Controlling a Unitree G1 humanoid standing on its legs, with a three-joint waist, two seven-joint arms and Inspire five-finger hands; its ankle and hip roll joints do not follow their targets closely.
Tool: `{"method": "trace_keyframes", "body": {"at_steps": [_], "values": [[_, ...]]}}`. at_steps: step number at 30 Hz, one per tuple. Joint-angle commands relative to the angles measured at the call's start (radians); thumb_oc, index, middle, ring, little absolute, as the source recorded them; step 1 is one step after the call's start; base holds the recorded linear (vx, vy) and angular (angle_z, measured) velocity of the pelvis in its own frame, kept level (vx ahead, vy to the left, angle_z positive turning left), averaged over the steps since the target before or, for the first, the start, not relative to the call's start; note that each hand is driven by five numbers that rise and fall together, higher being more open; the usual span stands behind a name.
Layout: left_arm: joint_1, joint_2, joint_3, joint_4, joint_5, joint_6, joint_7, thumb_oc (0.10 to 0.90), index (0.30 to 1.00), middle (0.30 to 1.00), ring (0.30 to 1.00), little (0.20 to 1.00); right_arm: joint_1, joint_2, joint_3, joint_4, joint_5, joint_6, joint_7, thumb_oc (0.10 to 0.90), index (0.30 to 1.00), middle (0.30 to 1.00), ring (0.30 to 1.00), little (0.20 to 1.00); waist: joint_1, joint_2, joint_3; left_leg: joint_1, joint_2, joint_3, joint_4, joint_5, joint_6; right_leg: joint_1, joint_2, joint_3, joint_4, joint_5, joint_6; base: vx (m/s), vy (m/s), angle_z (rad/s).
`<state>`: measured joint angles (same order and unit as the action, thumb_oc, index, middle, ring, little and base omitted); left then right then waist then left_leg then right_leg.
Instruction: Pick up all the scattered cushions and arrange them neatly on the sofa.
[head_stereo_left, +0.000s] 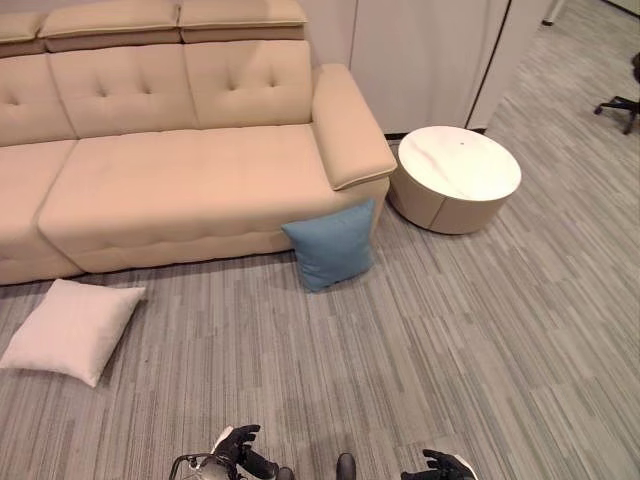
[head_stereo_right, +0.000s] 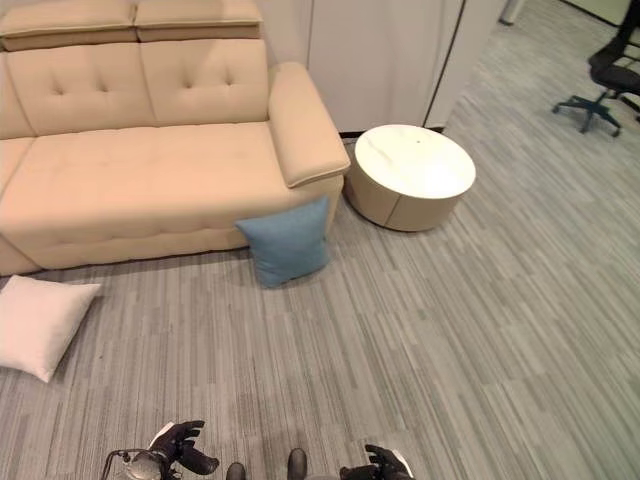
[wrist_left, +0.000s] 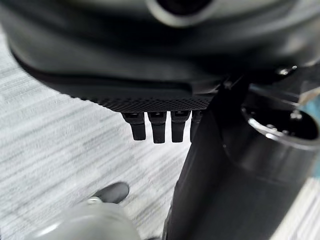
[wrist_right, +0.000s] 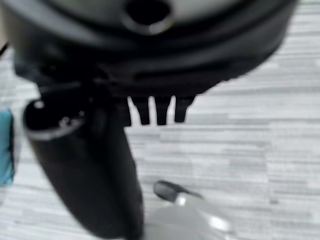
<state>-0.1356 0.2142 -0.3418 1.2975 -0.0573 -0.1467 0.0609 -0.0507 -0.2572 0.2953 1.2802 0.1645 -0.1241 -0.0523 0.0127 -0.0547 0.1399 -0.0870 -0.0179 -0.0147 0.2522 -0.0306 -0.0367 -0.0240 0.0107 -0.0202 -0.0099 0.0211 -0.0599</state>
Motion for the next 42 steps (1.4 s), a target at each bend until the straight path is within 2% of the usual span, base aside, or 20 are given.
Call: {"method": "trace_keyframes", "body": {"at_steps": [1,5,9,13,17,18,19,20,21,22,25,26,29,31,34,35,36,37,40,42], "values": [[-0.042,-0.028,-0.024,-0.005,0.004,-0.037,0.017,0.8,0.9,0.9,0.9,0.9,0.004,-0.038,0.014,-0.002,0.023,-0.02,-0.022,0.8,0.9,0.9,0.9,0.9,-0.02,-0.021,0.011,-0.038,0.007,-0.057,0.07,0.01,0.006,0.05,-0.011,0.069,0.038,-0.056,0.079,0.12,-0.053,-0.03],[-0.034,-0.034,-0.03,-0.005,0.005,-0.038,0.02,0.8,0.9,0.9,0.9,0.9,0.008,-0.045,0.011,-0.001,0.022,-0.024,-0.027,0.8,0.9,0.9,0.9,0.9,-0.013,-0.023,-0.002,-0.071,-0.031,-0.052,-0.028,-0.024,0.022,0.088,-0.012,0.079,0.002,-0.067,0.088,0.17,-0.003,-0.04],[-0.031,-0.035,-0.036,-0.006,0.01,-0.041,0.013,0.8,0.9,0.9,0.9,0.9,0.008,-0.045,0.016,0.005,0.013,-0.022,-0.033,0.8,0.9,0.9,0.9,0.9,0.006,-0.013,-0.004,-0.119,-0.067,-0.062,-0.108,0.027,0.022,0.112,0.009,0.103,-0.005,-0.078,0.09,0.16,0.039,-0.02],[-0.016,-0.031,-0.02,0.0,0.016,-0.039,0.012,0.8,0.9,0.9,0.9,0.9,0.01,-0.036,0.012,0.006,-0.002,-0.02,-0.029,0.8,0.9,0.9,0.9,0.9,0.02,-0.011,-0.029,-0.072,-0.077,-0.083,-0.155,0.021,0.045,0.133,0.002,0.129,0.017,-0.101,0.109,0.24,0.108,-0.54],[-0.009,-0.024,-0.011,0.007,0.02,-0.036,0.004,0.8,0.9,0.9,0.9,0.9,-0.003,-0.024,0.01,-0.018,0.008,-0.023,-0.016,0.8,0.9,0.9,0.9,0.9,0.04,-0.017,-0.04,-0.021,-0.08,-0.072,-0.163,-0.014,0.08,0.098,-0.028,0.125,0.167,-0.085,0.149,0.18,0.094,-0.5],[-0.01,-0.021,-0.012,0.007,0.021,-0.034,0.003,0.8,0.9,0.9,0.9,0.9,-0.011,-0.022,0.012,-0.026,0.008,-0.023,-0.013,0.8,0.9,0.9,0.9,0.9,0.04,-0.016,-0.035,-0.006,-0.082,-0.073,-0.159,-0.026,0.092,0.064,-0.035,0.124,0.244,-0.051,0.166,0.17,0.084,-0.29],[-0.011,-0.017,-0.012,0.004,0.018,-0.031,0.002,0.8,0.9,0.9,0.9,0.9,-0.024,-0.016,0.017,-0.036,0.009,-0.022,-0.012,0.8,0.9,0.9,0.9,0.9,0.036,-0.01,-0.017,0.019,-0.08,-0.076,-0.151,-0.041,0.114,0.0,-0.046,0.107,0.38,0.032,0.194,0.12,0.051,-0.17],[-0.011,-0.017,-0.012,0.004,0.018,-0.03,0.001,0.8,0.9,0.9,0.9,0.9,-0.024,-0.016,0.017,-0.036,0.009,-0.022,-0.012,0.8,0.9,0.9,0.9,0.9,0.036,-0.011,-0.016,0.019,-0.08,-0.076,-0.15,-0.042,0.114,0.0,-0.046,0.107,0.382,0.031,0.194,0.17,0.063,-0.1],[-0.012,-0.015,-0.013,0.003,0.018,-0.031,0.003,0.8,0.9,0.9,0.9,0.9,-0.034,-0.011,0.011,-0.056,0.022,-0.027,-0.014,0.8,0.9,0.9,0.9,0.9,0.027,0.007,-0.007,0.052,-0.072,-0.091,-0.155,-0.055,0.127,-0.062,-0.047,0.08,0.464,0.059,0.198,0.16,0.053,0.0],[-0.01,-0.016,-0.014,0.003,0.018,-0.032,0.004,0.8,0.9,0.9,0.9,0.9,-0.034,-0.008,0.011,-0.061,0.025,-0.028,-0.016,0.8,0.9,0.9,0.9,0.9,0.025,0.013,-0.008,0.072,-0.068,-0.097,-0.163,-0.062,0.129,-0.088,-0.057,0.055,0.469,0.044,0.19,0.25,0.041,0.08],[-0.008,-0.019,-0.011,0.013,0.02,-0.033,0.002,0.8,0.9,0.9,0.9,0.9,-0.039,-0.005,0.022,-0.066,0.019,-0.03,-0.016,0.8,0.9,0.9,0.9,0.9,0.024,0.016,-0.014,0.127,-0.057,-0.105,-0.192,-0.091,0.123,-0.118,-0.098,-0.037,0.325,-0.016,0.163,0.29,-0.095,0.07],[-0.01,-0.022,-0.01,0.022,0.017,-0.033,0.004,0.8,0.9,0.9,0.9,0.9,-0.048,-0.004,0.032,-0.062,0.015,-0.029,-0.016,0.8,0.9,0.9,0.9,0.9,0.015,0.014,-0.014,0.165,-0.054,-0.122,-0.208,-0.105,0.117,-0.158,-0.093,-0.052,0.232,0.002,0.165,0.27,-0.129,-0.03],[-0.01,-0.024,-0.014,0.024,0.023,-0.038,0.005,0.8,0.9,0.9,0.9,0.9,-0.046,-0.01,0.037,-0.055,0.003,-0.023,-0.017,0.8,0.9,0.9,0.9,0.9,-0.008,0.018,-0.011,0.228,-0.035,-0.154,-0.223,-0.124,0.099,-0.189,-0.062,-0.02,0.153,0.032,0.177,0.35,-0.183,0.04],[0.002,-0.026,-0.017,0.035,0.044,-0.042,0.001,0.8,0.9,0.9,0.9,0.9,-0.026,-0.012,0.037,-0.047,0.003,-0.025,-0.012,0.8,0.9,0.9,0.9,0.9,-0.014,0.01,-0.034,0.247,-0.008,-0.165,-0.211,-0.124,0.071,-0.143,-0.048,-0.003,0.109,0.026,0.152,0.33,-0.3,0.39],[0.007,-0.026,-0.01,0.036,0.034,-0.041,0.006,0.8,0.9,0.9,0.9,0.9,-0.015,-0.02,0.035,-0.041,0.008,-0.029,-0.015,0.8,0.9,0.9,0.9,0.9,-0.014,0.014,-0.046,0.219,0.027,-0.175,-0.147,-0.054,0.023,-0.095,-0.022,-0.012,0.083,0.011,0.122,0.18,-0.226,0.53],[0.007,-0.026,-0.01,0.036,0.034,-0.041,0.006,0.8,0.9,0.9,0.9,0.9,-0.015,-0.02,0.036,-0.041,0.008,-0.029,-0.015,0.8,0.9,0.9,0.9,0.9,-0.015,0.015,-0.045,0.218,0.027,-0.176,-0.146,-0.055,0.023,-0.094,-0.022,-0.014,0.082,0.011,0.122,0.08,-0.134,0.38],[0.002,-0.027,-0.01,0.033,0.028,-0.041,0.006,0.8,0.9,0.9,0.9,0.9,-0.014,-0.023,0.034,-0.041,0.011,-0.029,-0.015,0.8,0.9,0.9,0.9,0.9,-0.015,0.015,-0.042,0.199,0.033,-0.175,-0.108,-0.027,0.007,-0.078,-0.018,-0.016,0.073,0.005,0.114,0.08,-0.183,0.19],[-0.008,-0.028,-0.016,0.015,0.016,-0.043,0.012,0.8,0.9,0.9,0.9,0.9,-0.016,-0.032,0.031,-0.045,0.025,-0.033,-0.021,0.8,0.9,0.9,0.9,0.9,-0.012,0.004,-0.026,0.141,0.041,-0.154,-0.007,0.024,-0.008,-0.046,-0.017,-0.015,0.056,-0.004,0.096,0.08,-0.181,0.02],[-0.021,-0.028,-0.021,-0.004,0.001,-0.043,0.017,0.8,0.9,0.9,0.9,0.9,-0.016,-0.039,0.027,-0.042,0.037,-0.033,-0.024,0.8,0.9,0.9,0.9,0.9,-0.009,-0.013,-0.011,0.079,0.056,-0.11,0.078,0.041,-0.008,-0.006,-0.02,-0.017,0.028,-0.015,0.079,0.11,-0.187,0.21],[-0.023,-0.037,-0.031,-0.005,0.003,-0.044,0.015,0.8,0.9,0.9,0.9,0.9,-0.012,-0.044,0.024,-0.036,0.042,-0.034,-0.023,0.8,0.9,0.9,0.9,0.9,-0.007,-0.021,-0.015,0.047,0.036,-0.078,0.032,-0.01,0.001,0.026,-0.027,-0.022,0.003,-0.026,0.082,0.18,-0.099,0.21]]}}
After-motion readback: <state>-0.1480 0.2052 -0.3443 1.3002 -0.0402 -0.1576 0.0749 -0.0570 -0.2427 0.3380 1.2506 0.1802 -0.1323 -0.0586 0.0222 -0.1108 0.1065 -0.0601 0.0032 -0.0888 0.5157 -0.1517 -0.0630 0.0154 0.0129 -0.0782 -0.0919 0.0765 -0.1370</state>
